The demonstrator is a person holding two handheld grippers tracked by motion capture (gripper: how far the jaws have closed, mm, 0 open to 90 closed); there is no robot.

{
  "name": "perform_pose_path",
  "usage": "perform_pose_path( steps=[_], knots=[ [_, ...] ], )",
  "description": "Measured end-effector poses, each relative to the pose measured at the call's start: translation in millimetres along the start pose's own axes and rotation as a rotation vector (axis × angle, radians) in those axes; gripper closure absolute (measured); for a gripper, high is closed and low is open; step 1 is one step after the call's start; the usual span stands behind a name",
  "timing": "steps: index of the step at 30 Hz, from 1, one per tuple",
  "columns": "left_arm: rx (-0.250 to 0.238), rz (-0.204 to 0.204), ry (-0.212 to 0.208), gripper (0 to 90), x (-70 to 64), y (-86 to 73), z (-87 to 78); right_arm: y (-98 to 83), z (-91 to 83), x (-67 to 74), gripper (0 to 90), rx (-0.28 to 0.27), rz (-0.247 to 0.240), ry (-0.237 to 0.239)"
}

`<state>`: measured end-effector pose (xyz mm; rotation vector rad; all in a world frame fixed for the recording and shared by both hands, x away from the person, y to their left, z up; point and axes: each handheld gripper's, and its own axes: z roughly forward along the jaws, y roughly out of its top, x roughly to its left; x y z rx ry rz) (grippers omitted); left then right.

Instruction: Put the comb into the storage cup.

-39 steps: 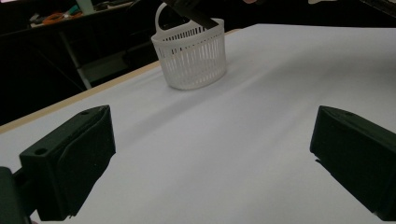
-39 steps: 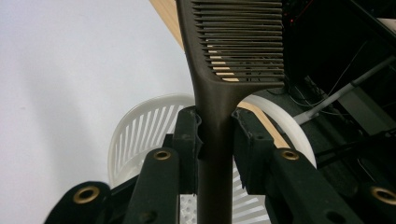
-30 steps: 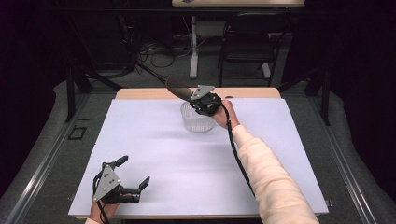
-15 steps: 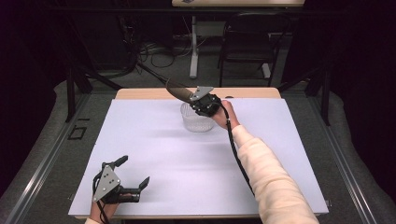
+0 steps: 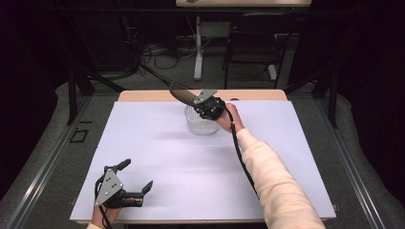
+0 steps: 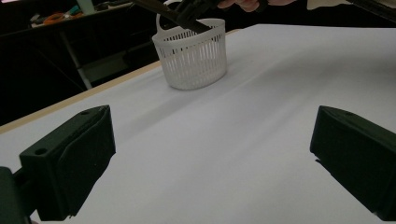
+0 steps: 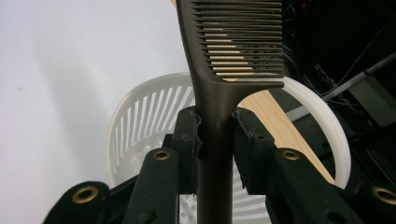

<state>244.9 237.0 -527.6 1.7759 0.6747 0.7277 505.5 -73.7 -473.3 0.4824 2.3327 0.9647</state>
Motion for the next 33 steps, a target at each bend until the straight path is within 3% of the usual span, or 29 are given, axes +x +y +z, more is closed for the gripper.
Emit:
perform_pose_path(
  steps=[26,33],
  knots=[
    [0.000,0.001,0.002,0.0,-0.1,0.1,-0.2,-3.9,5.4,2.8,70.9,0.021,0.024,0.015],
    [0.001,0.000,0.003,0.0,0.2,0.0,-0.3,-2.0,-2.9,-0.2,47.4,0.050,0.077,0.032]
  ],
)
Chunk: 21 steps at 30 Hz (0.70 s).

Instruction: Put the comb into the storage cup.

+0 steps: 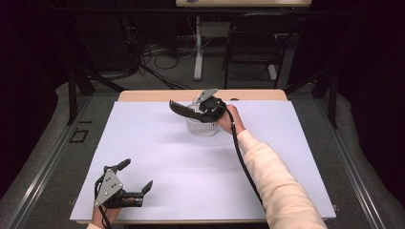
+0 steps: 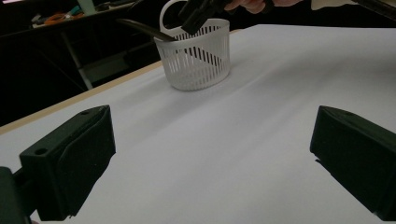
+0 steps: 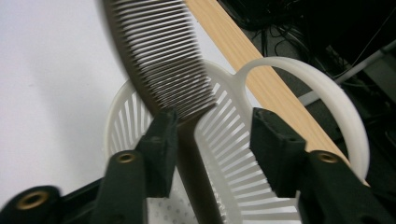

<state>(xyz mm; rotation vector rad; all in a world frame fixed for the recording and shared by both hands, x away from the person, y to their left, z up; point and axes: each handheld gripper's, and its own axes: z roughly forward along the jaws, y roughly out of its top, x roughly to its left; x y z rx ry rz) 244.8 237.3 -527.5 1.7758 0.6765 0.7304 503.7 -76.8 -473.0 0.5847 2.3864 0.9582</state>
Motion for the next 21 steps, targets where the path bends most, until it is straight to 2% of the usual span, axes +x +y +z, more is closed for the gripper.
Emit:
perform_pose_path(
  steps=[5,9,13,21],
  knots=[
    [0.001,0.002,0.000,0.0,-0.5,0.3,0.2,-0.1,-11.5,-5.0,33.4,-0.010,0.058,0.017],
    [0.001,0.004,-0.001,0.0,-0.7,0.2,0.4,-0.9,-20.6,-8.1,22.7,-0.017,0.086,0.046],
    [0.002,0.004,0.003,0.0,-1.1,0.4,0.6,-0.8,-28.8,-7.5,16.1,-0.017,0.096,0.056],
    [0.002,-0.001,0.008,0.0,-0.9,-0.7,-0.6,-3.1,-40.9,-4.6,8.6,-0.015,0.112,0.090]
  ],
)
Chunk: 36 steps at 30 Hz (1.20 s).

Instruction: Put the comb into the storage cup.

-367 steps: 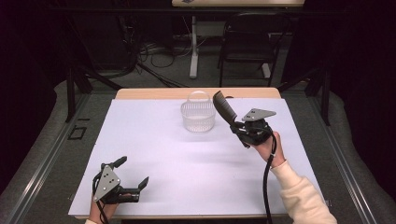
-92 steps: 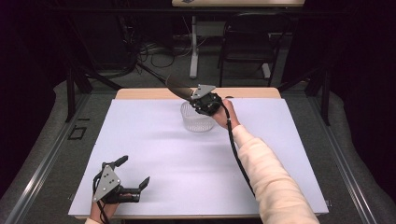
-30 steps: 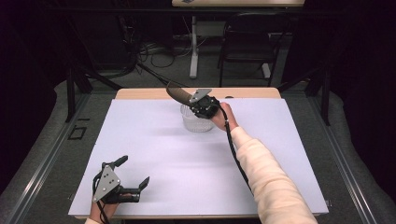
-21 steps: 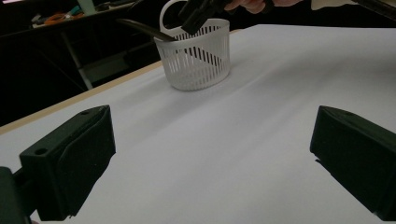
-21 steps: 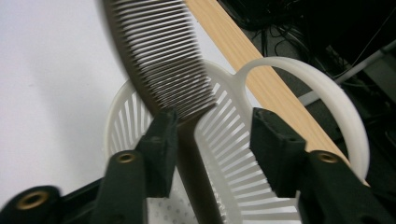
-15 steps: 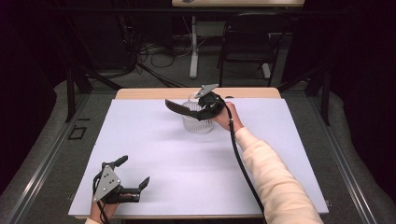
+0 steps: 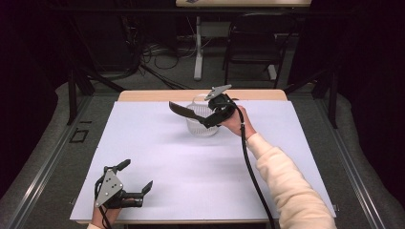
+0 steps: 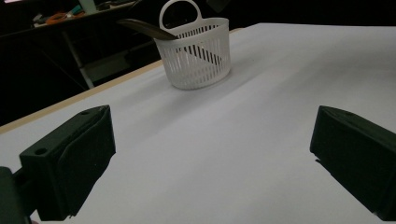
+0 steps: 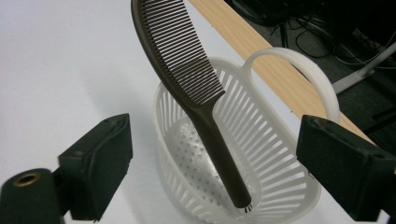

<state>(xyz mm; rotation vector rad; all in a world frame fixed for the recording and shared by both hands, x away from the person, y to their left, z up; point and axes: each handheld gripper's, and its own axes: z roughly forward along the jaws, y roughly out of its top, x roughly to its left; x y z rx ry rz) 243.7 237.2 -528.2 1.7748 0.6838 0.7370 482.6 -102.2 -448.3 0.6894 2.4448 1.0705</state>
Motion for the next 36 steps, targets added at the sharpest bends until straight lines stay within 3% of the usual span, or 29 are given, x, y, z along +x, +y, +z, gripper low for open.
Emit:
perform_pose_path(
  steps=[13,36],
  knots=[
    [0.006,0.009,-0.003,0.0,-0.3,0.6,2.4,-11.6,-18.7,3.3,0.0,0.010,0.029,0.025],
    [0.005,0.013,-0.009,0.0,-0.7,1.0,3.1,-50.3,-61.3,10.3,0.0,0.009,0.065,0.055]
  ],
)
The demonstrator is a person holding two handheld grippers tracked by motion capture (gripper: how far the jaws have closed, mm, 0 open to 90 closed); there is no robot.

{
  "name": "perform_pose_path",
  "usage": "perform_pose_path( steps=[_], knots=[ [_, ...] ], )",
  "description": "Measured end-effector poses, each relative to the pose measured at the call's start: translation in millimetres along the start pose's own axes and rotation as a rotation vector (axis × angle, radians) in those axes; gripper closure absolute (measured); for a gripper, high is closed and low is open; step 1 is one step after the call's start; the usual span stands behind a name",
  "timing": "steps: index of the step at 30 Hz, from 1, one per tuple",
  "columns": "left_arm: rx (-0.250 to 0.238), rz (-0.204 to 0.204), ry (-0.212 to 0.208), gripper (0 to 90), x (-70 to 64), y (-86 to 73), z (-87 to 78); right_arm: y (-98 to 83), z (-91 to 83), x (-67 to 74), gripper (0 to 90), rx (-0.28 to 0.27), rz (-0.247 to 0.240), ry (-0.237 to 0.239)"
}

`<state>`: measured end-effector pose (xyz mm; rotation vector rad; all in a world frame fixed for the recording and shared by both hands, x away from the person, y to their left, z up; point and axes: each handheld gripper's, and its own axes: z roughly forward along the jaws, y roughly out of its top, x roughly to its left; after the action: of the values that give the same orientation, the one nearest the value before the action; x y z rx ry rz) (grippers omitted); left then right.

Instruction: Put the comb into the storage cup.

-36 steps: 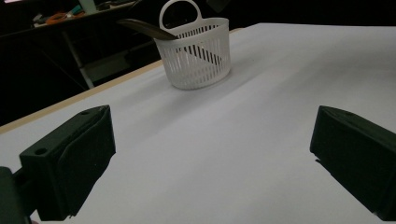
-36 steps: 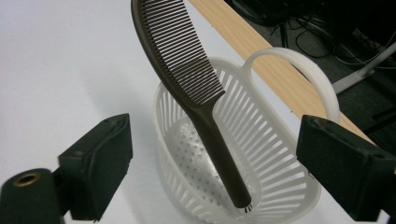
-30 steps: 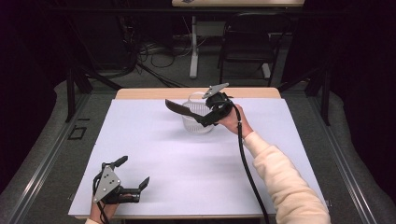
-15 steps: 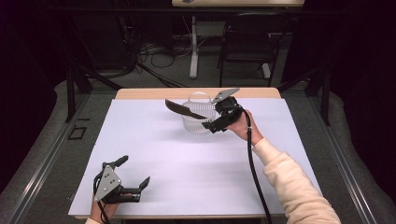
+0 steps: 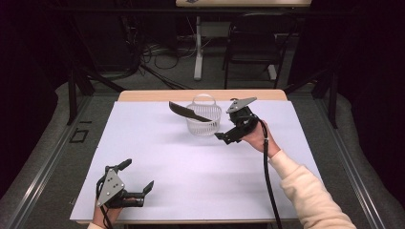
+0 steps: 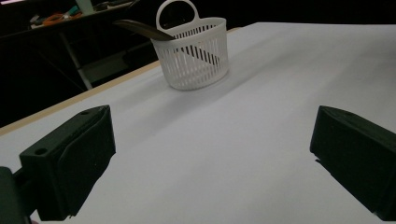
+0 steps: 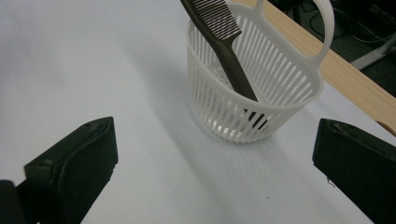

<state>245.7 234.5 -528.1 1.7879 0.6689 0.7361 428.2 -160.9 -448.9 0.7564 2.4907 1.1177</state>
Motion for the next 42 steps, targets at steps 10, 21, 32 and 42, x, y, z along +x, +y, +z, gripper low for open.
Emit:
perform_pose_path(
  steps=[10,21,32,42],
  knots=[
    [0.000,0.000,0.002,0.1,0.0,0.1,-0.1,-19.4,-14.8,4.9,0.0,-0.011,0.024,0.006],
    [0.000,-0.001,0.000,0.0,0.0,-0.2,-0.3,-36.5,-29.7,16.2,0.0,-0.032,0.029,0.010],
    [0.003,-0.004,0.002,0.0,-0.1,-0.3,-0.4,-52.5,-43.2,27.1,0.0,-0.050,0.022,-0.001],
    [0.004,-0.002,0.001,0.1,-0.2,-0.3,-0.4,-73.2,-55.9,37.5,0.0,-0.046,0.021,-0.015]
  ],
)
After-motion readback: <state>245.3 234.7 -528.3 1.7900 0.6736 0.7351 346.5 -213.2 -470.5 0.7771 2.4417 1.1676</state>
